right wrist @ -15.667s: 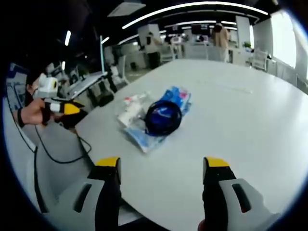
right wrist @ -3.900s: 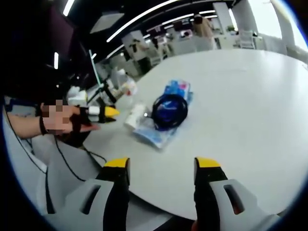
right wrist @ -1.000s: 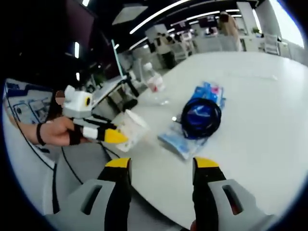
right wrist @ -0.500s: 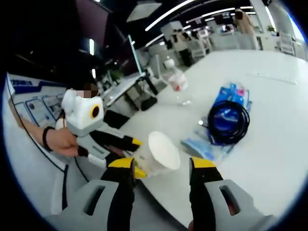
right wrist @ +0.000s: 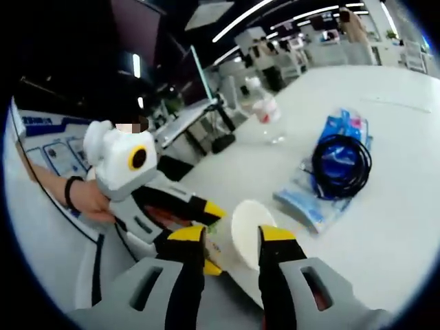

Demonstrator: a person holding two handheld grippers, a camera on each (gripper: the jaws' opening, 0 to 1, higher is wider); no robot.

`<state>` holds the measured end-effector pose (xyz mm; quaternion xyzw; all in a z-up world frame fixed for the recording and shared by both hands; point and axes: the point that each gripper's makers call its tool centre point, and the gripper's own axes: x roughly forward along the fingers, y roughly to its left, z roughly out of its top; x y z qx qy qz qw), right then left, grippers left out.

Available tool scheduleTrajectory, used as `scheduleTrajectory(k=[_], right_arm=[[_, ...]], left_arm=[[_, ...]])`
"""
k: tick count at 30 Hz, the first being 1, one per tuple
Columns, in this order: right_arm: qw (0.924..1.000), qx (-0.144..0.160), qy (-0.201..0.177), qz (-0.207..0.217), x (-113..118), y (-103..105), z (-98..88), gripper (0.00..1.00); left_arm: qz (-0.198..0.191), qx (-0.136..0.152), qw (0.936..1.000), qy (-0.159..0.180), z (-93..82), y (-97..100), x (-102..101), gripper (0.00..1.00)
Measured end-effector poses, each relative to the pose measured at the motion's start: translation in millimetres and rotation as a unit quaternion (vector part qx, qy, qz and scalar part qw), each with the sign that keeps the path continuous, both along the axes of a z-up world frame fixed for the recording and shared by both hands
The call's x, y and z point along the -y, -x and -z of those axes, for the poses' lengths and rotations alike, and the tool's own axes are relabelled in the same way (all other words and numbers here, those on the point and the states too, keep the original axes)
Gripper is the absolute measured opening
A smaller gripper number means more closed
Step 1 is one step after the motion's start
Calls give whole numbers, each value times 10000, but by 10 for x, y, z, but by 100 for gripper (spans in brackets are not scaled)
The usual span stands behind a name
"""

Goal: Arrange the tabletop items into an orderly group along one side of the table until the central work area is clear of visible clutter.

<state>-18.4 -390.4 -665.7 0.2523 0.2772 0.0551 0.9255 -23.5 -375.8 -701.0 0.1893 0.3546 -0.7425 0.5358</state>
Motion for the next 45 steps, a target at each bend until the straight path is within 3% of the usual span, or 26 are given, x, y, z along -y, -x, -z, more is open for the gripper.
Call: scheduleTrajectory(k=[12, 17, 21, 31, 38, 41, 45], right_arm=[[9996, -21, -260, -105, -91, 22, 36, 14], [9992, 75, -396, 39, -19, -25, -25, 10], [9975, 278, -580, 283, 34, -91, -105, 1], [9976, 305, -424, 454, 79, -132, -112, 0], [9993, 161, 122, 303, 75, -153, -73, 0], [9989, 49, 353, 317, 135, -126, -48, 0], [9985, 90, 363, 390, 202, -107, -72, 0]], left_arm=[[663, 284, 9974, 47, 5, 73, 32, 38], [642, 143, 9978, 76, -23, 20, 86, 39], [519, 95, 9986, 39, 12, -14, 121, 39], [183, -187, 9996, 49, 22, -65, 138, 40], [-12, -291, 9996, 3, 89, -77, 143, 41], [-65, -147, 9999, 9, 104, -132, 152, 37], [-243, -269, 9993, 29, 104, -195, 142, 37]])
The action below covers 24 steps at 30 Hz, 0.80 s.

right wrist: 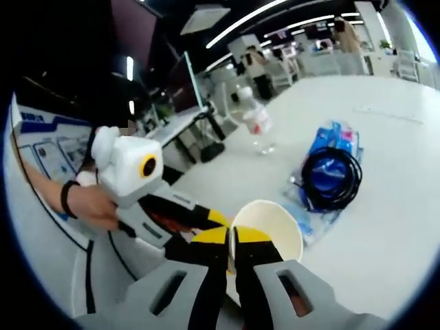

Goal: Arrange the tabletop items into an orderly group along one side of the table until the central work area is clear of visible clutter.

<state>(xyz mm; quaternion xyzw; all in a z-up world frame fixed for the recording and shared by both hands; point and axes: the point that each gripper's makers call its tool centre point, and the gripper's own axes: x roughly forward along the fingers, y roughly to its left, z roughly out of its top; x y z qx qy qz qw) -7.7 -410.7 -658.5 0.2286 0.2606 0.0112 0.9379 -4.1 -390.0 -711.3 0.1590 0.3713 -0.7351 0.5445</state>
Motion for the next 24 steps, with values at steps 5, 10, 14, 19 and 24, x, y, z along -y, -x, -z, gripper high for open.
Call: scheduleTrajectory(k=[5, 10, 14, 19, 24], right_arm=[[9999, -52, 62, 146, 109, 28, 6, 0], [9998, -100, 89, 173, 150, 28, 31, 0], [9997, -158, 108, 129, 157, -9, 63, 0], [9996, -212, 159, 26, 165, -101, 82, 0], [9993, -206, 245, -173, 160, -248, 50, 0]], left_arm=[[-364, -44, 9993, -4, 20, -171, -55, 38], [-710, 54, 9975, 37, 19, -396, -100, 38], [-962, 194, 9952, 48, 9, -595, -146, 40], [-1564, 71, 9875, 176, -77, -849, -172, 41], [-1831, 77, 9828, 211, -95, -1025, -228, 42]])
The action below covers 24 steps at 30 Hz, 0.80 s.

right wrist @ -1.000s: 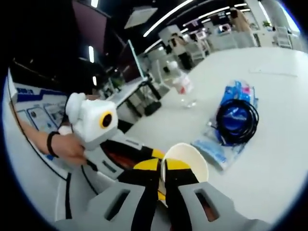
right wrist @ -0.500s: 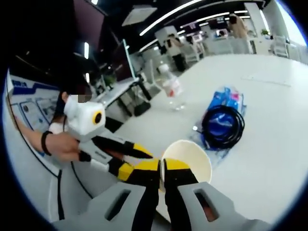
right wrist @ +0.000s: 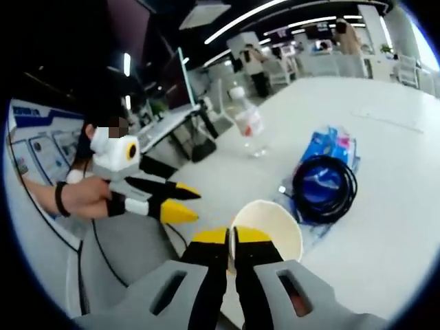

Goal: Arrange the tabletop items into an orderly group along one side of the table until the central work area is clear of visible clutter.

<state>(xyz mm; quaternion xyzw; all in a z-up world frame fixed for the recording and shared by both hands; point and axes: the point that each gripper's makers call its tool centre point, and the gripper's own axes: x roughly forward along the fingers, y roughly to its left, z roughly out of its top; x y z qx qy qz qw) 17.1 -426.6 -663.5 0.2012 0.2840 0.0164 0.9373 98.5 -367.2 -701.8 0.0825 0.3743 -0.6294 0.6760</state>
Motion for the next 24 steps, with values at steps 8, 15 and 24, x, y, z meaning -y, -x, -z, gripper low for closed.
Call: scheduleTrajectory(k=[8, 15, 24], right_arm=[[9989, -87, 238, -390, -13, -212, 0, 0], [9954, -132, 456, -833, -51, -446, 0, 0], [9837, -136, 894, -1552, -121, -791, -71, 0]], left_arm=[[-293, -34, 9995, 61, -28, -141, -105, 43], [-514, -93, 9986, 82, -24, -187, -176, 44], [-740, -132, 9970, 162, -90, -286, -265, 44]])
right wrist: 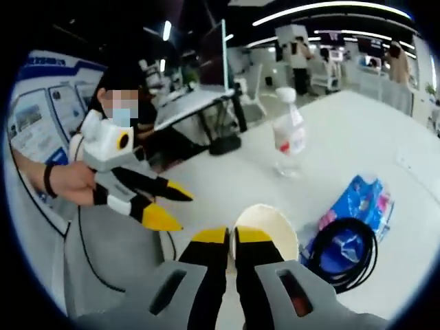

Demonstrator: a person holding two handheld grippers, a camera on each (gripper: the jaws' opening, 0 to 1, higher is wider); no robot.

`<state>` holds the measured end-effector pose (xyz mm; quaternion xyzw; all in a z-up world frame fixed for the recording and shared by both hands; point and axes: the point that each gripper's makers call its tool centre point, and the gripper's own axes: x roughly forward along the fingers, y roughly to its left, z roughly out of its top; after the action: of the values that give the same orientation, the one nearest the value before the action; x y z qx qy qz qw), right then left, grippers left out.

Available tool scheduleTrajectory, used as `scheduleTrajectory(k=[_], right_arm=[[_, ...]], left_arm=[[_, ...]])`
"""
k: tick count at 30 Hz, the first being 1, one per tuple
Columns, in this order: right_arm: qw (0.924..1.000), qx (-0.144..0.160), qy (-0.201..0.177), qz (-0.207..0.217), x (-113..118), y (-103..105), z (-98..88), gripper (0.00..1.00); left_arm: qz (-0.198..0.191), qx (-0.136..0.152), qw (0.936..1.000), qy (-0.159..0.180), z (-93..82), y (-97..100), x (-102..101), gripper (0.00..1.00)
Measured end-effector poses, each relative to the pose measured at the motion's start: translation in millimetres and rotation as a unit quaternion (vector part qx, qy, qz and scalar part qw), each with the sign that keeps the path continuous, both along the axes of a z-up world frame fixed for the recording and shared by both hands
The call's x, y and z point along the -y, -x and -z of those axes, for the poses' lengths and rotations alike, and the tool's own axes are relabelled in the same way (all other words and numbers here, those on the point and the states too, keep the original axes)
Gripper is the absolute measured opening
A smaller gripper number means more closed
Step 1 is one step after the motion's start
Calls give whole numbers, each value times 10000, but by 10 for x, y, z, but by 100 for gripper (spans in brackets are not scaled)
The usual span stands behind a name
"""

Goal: Arrange the tabletop items into an orderly group along one side of the table until the central work area is clear of visible clutter.

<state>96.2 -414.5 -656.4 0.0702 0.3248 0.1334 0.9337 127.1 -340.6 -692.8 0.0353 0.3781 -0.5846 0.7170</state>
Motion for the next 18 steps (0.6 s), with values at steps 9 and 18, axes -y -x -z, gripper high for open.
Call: scheduleTrajectory(k=[9, 18], right_arm=[[9981, -71, 439, -431, 37, -240, 41, 0], [9948, -151, 749, -679, 122, -474, 111, 0]], left_arm=[[-153, -3, 9999, 62, -36, -39, -83, 43], [-190, -2, 9998, 54, -30, -18, -147, 43]])
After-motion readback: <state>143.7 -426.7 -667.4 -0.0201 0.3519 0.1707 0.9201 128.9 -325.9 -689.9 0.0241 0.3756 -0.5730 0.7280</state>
